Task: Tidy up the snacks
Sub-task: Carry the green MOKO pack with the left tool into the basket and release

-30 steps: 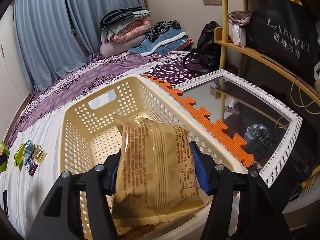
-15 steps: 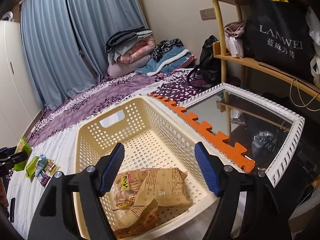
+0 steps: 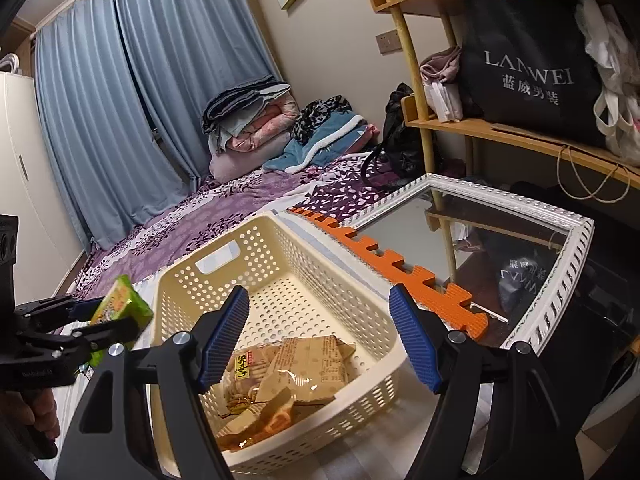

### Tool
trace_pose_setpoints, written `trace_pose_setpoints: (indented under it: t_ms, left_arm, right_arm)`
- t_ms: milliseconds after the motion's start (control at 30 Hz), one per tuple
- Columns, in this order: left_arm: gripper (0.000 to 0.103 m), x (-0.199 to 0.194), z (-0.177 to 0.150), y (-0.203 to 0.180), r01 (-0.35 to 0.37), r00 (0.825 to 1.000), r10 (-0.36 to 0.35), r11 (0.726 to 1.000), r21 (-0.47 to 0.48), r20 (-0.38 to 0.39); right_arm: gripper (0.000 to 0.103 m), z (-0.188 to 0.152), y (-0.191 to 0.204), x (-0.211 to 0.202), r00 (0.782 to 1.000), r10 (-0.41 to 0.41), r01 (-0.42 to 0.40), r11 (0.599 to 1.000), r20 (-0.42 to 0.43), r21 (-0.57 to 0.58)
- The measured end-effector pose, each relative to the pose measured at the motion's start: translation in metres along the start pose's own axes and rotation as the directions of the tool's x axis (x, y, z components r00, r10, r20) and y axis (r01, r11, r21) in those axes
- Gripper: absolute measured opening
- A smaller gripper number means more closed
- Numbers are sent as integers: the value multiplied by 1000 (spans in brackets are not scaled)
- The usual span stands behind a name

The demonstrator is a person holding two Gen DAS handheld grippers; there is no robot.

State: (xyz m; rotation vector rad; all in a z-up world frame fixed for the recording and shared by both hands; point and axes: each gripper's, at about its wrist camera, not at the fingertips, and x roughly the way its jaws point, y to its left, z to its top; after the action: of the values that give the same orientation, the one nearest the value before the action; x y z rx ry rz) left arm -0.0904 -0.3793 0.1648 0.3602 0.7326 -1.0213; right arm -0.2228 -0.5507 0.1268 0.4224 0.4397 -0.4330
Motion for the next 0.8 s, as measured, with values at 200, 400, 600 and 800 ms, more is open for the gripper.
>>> trace_pose_setpoints:
  t_ms: [200,400,600,800]
  left_arm:
    - [60,23,0,-21,56,998,-55,998,34,-35]
    - [96,30,-9,-18,92,994,-92,996,9,-51]
    - [96,24,-10,-4,55,997,-56,998,-25,-49]
    - [96,20,-9,4,19,998,-21,999,-39,-54]
  right_arm:
    - [73,-3,-6,1,1000,-4,4,1000,-5,11]
    - [73,-3,-11,4,1000,2,-2,1000,-10,28]
    - [73,-3,-10,6,1000,8,-7,999,-9,35]
    - [73,-1,-5,4,1000,15,-15,1000,-2,27]
